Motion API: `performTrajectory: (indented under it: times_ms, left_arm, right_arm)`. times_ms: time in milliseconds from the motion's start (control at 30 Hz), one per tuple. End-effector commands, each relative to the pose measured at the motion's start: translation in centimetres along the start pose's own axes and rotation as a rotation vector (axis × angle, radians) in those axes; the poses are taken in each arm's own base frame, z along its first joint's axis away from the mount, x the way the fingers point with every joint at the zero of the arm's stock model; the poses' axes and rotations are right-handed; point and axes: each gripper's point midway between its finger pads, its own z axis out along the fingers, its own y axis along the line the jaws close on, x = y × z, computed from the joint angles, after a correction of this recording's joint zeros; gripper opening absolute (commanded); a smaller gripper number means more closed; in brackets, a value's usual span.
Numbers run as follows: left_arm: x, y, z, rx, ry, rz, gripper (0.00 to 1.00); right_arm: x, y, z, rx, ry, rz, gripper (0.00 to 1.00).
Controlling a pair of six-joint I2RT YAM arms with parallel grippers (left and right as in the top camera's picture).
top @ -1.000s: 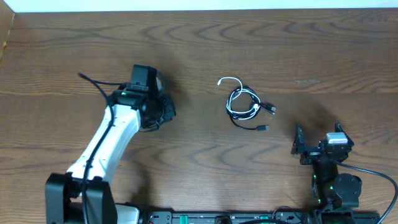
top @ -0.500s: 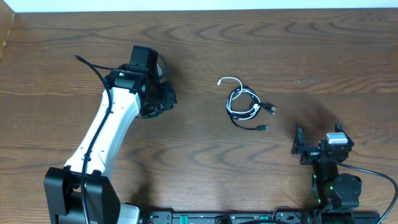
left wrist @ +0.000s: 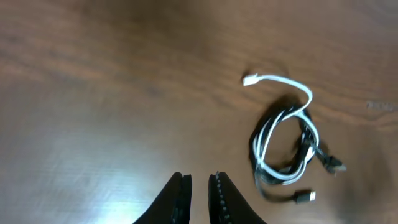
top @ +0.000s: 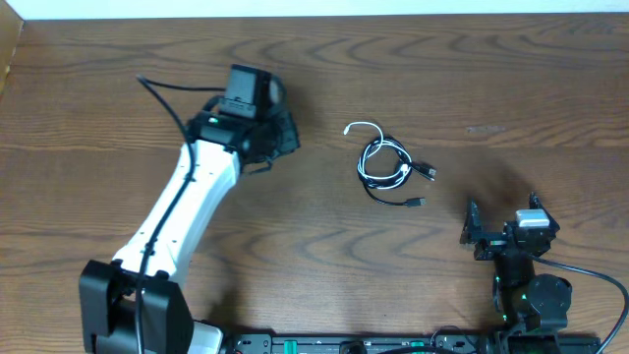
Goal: Untangle cables
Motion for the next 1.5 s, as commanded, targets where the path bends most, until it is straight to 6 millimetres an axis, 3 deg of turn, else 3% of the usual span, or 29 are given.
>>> performTrajectory:
  times_ms: [0, 100, 133, 467, 767, 833, 1033, 1300, 1467]
  left_arm:
    - [-0.6, 0.9, 1.7, -0.114, -0.058, -0.018, 0.15]
    - [-0.4, 0.0, 3.9, -0.116, -0.058, 0.006, 0.24]
    - [-0.1, -0.2, 4.7, -0.116, -0.051, 0.004, 0.32]
    - [1.6, -0.1, 10.1, -0.136, 0.006, 0.023, 0.49]
    - [3.2, 1.7, 13.6, -0.184, 0.065, -0.010, 0.51]
    - [3.4, 1.9, 14.0, -0.188, 0.073, -0.011, 0.47]
    - [3.8, 2.2, 14.0, -0.200, 0.088, -0.011, 0.11]
    - [5.5, 3.6, 13.4, -0.254, 0.165, 0.016, 0.08]
    - [6.2, 5.9, 12.5, -0.306, 0.235, -0.022, 0.09]
  right_arm:
    - [0.1, 0.1, 0.0, -0.005, 0.003, 0.005, 0.99]
    - [0.1, 0.1, 0.0, -0.005, 0.003, 0.006, 0.99]
    - [0.1, 0.1, 0.0, -0.005, 0.003, 0.005, 0.99]
    - [0.1, 0.1, 0.0, -0.005, 0.003, 0.006, 0.99]
    - [0.1, 0.1, 0.0, -0.005, 0.003, 0.005, 0.99]
    - [0.1, 0.1, 0.0, -0.005, 0.003, 0.005, 0.99]
    - [0.1, 0.1, 0.0, -0.005, 0.003, 0.006, 0.99]
    - [0.1, 0.1, 0.0, -0.005, 0.003, 0.006, 0.99]
    - [0.1, 0.1, 0.0, -0.005, 0.003, 0.006, 0.99]
